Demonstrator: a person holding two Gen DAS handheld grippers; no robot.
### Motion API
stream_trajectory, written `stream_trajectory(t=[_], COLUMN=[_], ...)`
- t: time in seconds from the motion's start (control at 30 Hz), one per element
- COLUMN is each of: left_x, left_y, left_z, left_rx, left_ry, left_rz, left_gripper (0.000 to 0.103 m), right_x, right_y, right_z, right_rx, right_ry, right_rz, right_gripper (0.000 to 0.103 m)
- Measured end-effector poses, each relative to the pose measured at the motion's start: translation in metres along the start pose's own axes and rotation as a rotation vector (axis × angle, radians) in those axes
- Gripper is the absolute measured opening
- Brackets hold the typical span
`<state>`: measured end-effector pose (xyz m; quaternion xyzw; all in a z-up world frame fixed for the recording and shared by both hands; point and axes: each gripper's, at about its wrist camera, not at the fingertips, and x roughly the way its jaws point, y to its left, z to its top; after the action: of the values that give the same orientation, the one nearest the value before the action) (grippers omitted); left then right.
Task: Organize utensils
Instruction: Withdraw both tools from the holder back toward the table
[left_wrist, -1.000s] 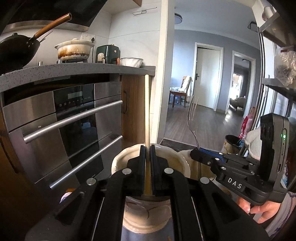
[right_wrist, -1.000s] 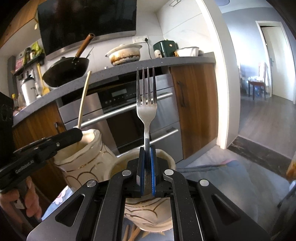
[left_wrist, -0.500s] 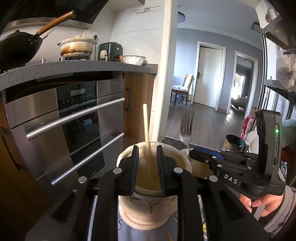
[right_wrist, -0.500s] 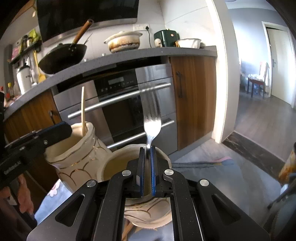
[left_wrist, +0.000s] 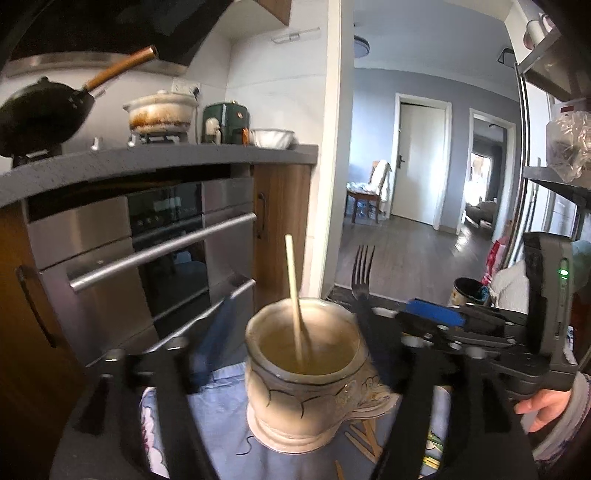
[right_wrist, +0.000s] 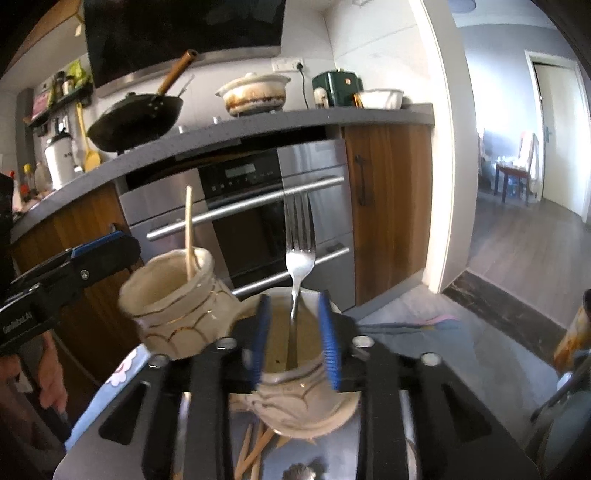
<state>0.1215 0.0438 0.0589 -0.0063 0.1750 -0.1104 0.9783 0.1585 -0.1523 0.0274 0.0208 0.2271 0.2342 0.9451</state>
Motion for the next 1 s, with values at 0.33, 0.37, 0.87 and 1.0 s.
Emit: stream_trajectory(t=[0.33,0.37,0.87,1.0], left_x=[-0.040,-0.043,-0.063,-0.058], left_y=[0.006,0.006,-0.016,-0.021], left_z=[-0.004,-0.005,-0.053,-0.073], left_rx=[-0.037,-0.039,0.058,0.066], left_ry=[-0.057,-0.056,0.088,0.152], left_rz=[0.075,0.072,0.026,0.010], left_gripper=[0.097,0.097,0.098,0.097], right_x=[-0.055,-0.060,-0.086,-0.087], right_y=[-0.010,-0.012,-0.036,-0.038], right_z=[-0.009,-0.011,-0.051,-0.062], right_rx=[-0.013,-0.016,-0.010,-0.016], right_ry=[-0.079,-0.082,0.010,0.042], right_rz=[-0.062,-0.074,-0.135,-0.139], right_gripper=[0.097,0.098,0.098,0.098])
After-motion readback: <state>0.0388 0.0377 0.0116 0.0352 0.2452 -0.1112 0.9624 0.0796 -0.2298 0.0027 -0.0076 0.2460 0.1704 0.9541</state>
